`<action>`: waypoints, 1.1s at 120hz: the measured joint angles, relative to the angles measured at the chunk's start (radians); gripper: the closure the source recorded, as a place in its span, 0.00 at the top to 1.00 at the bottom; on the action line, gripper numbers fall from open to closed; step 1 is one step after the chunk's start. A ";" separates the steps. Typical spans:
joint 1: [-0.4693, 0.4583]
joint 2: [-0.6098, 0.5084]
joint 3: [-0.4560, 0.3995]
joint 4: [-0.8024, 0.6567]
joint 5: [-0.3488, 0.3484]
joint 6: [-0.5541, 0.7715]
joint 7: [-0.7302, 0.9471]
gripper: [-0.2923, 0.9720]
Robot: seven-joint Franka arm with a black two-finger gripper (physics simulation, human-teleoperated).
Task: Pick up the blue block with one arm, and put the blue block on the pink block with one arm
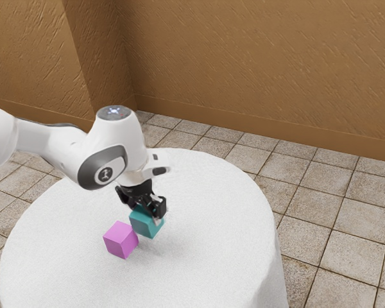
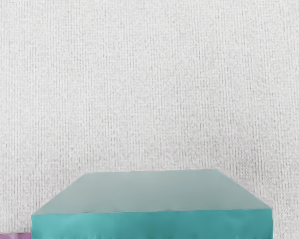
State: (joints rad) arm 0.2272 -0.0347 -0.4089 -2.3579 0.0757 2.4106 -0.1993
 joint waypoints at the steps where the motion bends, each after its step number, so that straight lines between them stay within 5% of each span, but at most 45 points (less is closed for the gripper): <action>1: -0.003 -0.006 0.004 -0.002 -0.001 -0.003 0.001 0.49; 32: 0.035 -0.065 0.160 -0.021 -0.025 -0.086 0.054 0.49; 132: 0.022 -0.119 0.169 -0.072 -0.100 -0.147 0.270 0.50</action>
State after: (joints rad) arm 0.2492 -0.1539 -0.2402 -2.4303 -0.0239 2.2631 0.0709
